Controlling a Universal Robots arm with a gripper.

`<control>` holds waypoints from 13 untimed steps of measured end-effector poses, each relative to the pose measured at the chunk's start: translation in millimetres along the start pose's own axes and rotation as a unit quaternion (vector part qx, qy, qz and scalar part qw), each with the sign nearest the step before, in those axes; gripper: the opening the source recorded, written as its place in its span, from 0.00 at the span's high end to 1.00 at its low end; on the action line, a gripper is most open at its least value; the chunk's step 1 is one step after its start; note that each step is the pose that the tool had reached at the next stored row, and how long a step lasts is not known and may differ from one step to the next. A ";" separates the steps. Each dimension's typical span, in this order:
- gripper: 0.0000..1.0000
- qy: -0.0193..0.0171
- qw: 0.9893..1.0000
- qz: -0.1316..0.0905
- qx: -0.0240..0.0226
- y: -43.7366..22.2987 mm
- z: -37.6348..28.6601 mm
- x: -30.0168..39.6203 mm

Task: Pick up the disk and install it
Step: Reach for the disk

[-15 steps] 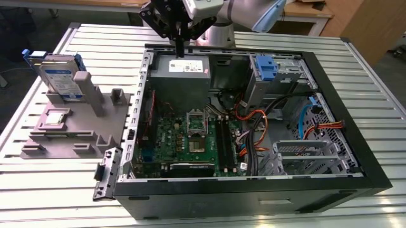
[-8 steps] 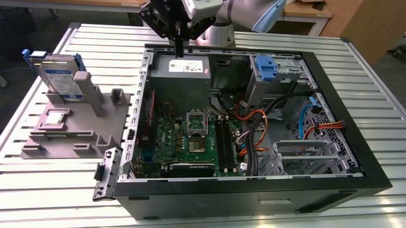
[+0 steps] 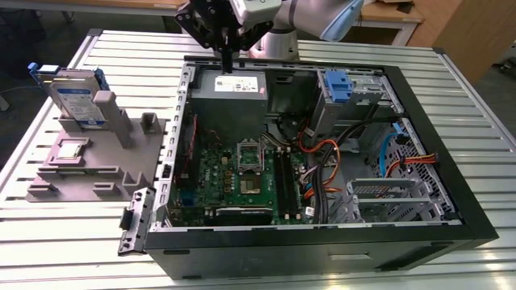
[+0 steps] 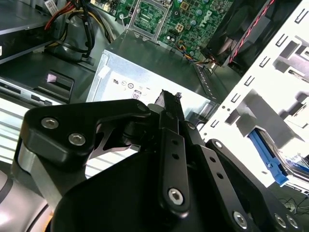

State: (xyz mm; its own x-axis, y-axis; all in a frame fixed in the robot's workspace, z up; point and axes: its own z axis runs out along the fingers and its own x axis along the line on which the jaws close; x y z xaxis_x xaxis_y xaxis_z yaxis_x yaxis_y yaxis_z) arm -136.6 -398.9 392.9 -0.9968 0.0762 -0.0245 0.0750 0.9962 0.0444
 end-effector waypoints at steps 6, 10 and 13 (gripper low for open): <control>0.90 0.000 1.000 0.000 0.000 -0.2 1.5 2.2; 0.90 0.000 1.000 0.000 0.000 -0.3 1.8 3.1; 0.90 0.000 1.000 0.000 0.000 -0.4 2.0 4.0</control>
State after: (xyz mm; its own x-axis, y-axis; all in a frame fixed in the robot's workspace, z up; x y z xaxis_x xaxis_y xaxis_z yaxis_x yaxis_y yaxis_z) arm -140.6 -398.9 390.8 -0.9968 0.0762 -0.0241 0.0751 0.9962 0.0444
